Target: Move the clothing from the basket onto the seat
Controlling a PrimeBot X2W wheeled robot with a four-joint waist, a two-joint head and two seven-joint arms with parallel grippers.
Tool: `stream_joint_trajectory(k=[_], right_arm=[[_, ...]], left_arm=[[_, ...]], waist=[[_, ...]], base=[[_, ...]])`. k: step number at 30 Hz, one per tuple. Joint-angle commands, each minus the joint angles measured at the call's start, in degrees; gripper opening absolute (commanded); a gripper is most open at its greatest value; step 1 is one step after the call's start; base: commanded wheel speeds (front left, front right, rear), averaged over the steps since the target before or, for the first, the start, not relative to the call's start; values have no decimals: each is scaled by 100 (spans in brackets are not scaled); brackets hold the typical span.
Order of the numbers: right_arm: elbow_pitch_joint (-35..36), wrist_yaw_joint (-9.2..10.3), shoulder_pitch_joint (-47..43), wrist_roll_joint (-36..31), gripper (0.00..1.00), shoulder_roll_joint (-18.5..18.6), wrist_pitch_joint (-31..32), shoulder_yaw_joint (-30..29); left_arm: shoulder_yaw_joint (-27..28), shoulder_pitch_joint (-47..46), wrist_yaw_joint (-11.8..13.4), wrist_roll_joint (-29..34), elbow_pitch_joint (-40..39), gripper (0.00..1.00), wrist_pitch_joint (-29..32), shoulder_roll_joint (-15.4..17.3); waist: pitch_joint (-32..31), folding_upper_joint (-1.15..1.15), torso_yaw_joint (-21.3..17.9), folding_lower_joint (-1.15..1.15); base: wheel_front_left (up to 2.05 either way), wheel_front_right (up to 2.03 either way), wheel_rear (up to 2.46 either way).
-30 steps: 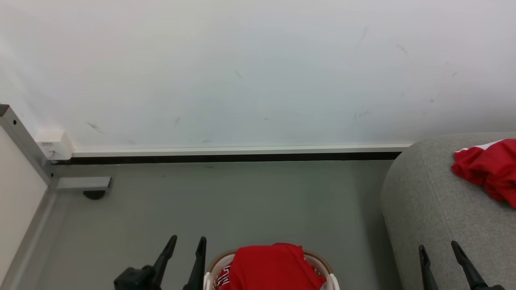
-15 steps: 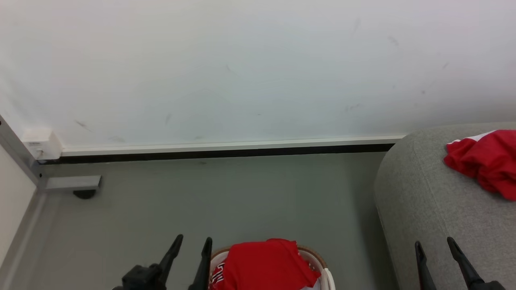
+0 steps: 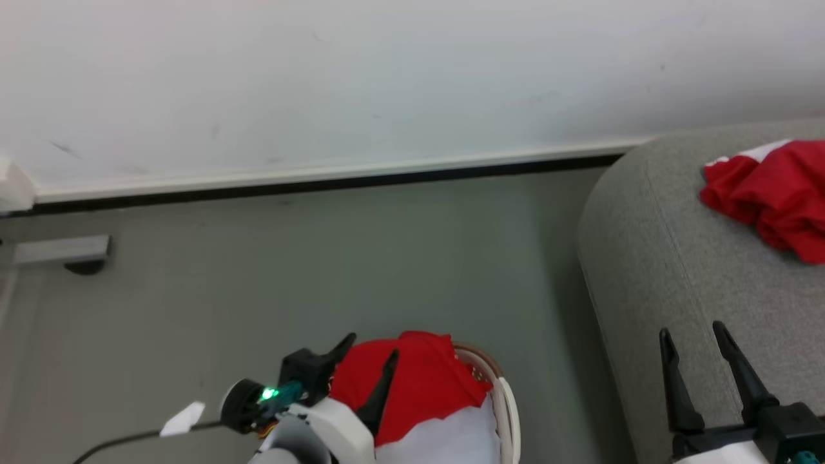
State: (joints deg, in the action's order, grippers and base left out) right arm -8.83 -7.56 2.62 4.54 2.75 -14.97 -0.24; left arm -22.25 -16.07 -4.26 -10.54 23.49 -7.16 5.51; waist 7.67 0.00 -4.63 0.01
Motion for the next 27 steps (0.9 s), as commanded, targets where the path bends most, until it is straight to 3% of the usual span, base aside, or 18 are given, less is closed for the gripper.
stream_joint_trajectory(k=[1,10,27], right_arm=[[66,15,150,32,100,10,-14,13],[421,15,788,31,100,6,-14,94],[1125,15,1518,85,100,7,-14,79]], left_arm=[[-88,-229,-24,101,243,100,122,-40],[-466,-1392,16,300,1684,100,355,-182],[-859,-3107,39,469,3990,100,90,-232]], waist=[[383,0,-179,-1],[1587,0,-341,-1],[3375,0,-486,-1]], base=[[0,0,0],[0,0,0],[0,0,0]])
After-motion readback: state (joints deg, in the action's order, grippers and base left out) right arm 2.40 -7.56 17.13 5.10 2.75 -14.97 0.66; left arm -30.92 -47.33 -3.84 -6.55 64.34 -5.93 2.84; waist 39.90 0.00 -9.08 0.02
